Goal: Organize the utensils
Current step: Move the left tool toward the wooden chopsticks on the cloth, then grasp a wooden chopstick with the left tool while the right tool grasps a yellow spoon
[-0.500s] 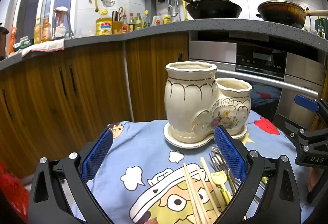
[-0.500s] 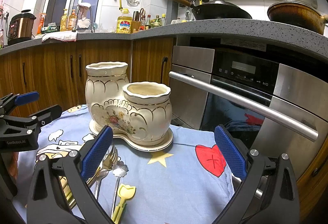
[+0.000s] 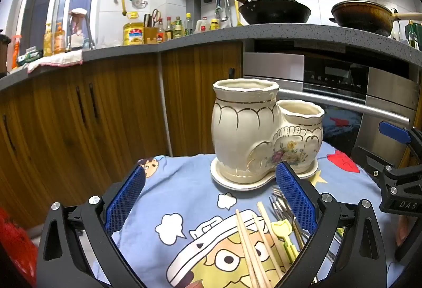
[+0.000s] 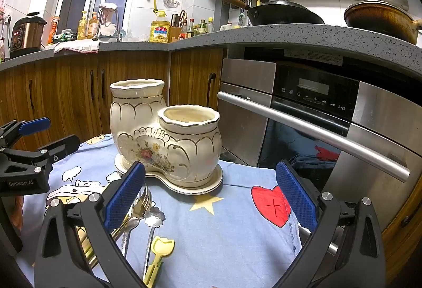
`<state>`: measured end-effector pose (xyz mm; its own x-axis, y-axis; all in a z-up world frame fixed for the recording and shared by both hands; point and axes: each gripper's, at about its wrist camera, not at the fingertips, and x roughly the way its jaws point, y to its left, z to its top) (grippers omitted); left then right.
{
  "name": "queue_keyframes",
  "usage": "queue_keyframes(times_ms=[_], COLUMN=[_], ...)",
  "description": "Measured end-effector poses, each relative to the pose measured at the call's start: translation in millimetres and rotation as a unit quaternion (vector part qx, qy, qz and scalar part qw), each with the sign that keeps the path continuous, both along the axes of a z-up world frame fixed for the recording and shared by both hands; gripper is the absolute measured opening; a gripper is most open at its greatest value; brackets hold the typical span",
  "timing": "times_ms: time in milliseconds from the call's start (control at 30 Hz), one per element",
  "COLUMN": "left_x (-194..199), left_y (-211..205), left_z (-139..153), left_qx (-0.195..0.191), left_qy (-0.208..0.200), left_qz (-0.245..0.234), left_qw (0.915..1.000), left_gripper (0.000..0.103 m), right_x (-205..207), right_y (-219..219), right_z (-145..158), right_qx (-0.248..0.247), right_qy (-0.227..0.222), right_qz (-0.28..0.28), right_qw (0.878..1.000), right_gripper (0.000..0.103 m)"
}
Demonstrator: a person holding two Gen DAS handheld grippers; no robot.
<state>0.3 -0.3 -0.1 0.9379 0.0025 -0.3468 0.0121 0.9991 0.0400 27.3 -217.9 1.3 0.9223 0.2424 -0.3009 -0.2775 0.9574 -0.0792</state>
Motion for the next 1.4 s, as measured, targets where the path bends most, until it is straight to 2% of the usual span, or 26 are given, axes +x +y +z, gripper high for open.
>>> queue_keyframes(times_ms=[467,700,833,967,1167,1300,1400], left_x=[3.1,11.0,8.7,8.3,4.8,0.4,-2.8], left_y=[1.4,5.8,-0.9,-6.8,0.0,-2.1,-3.1], left_z=[-4.2,-11.3,-12.3,-17.0,-33.8,-46.0,-52.4], left_qx=[0.001,-0.011,0.027,0.057,0.042,0.049,0.059], left_qy=[0.013,0.067,0.079,0.12,0.201,0.229,0.236], left_qz=[-0.001,-0.008,0.008,0.019,0.008,0.004,0.012], left_qw=[0.9999,0.9977,0.9965,0.991,0.9786,0.9721,0.97], left_gripper=[0.098,0.098,0.098,0.098,0.096,0.095,0.095], right_x=[1.0,5.7,3.2,8.7,18.7,22.3,22.3], right_y=[-0.8,-0.9,-6.6,-5.9,-16.4,-19.4,-20.2], right_z=[1.2,-0.8,-1.1,-4.5,-7.8,-10.4,-10.4], right_qx=[0.001,0.011,0.019,0.012,0.028,0.027,0.023], right_qy=[0.001,0.006,0.016,0.053,0.109,0.121,0.124], right_qz=[-0.001,0.003,0.026,0.044,0.055,0.057,0.058], right_qw=[1.0,1.0,0.999,0.998,0.992,0.991,0.99], right_gripper=[0.098,0.098,0.098,0.098,0.098,0.098,0.098])
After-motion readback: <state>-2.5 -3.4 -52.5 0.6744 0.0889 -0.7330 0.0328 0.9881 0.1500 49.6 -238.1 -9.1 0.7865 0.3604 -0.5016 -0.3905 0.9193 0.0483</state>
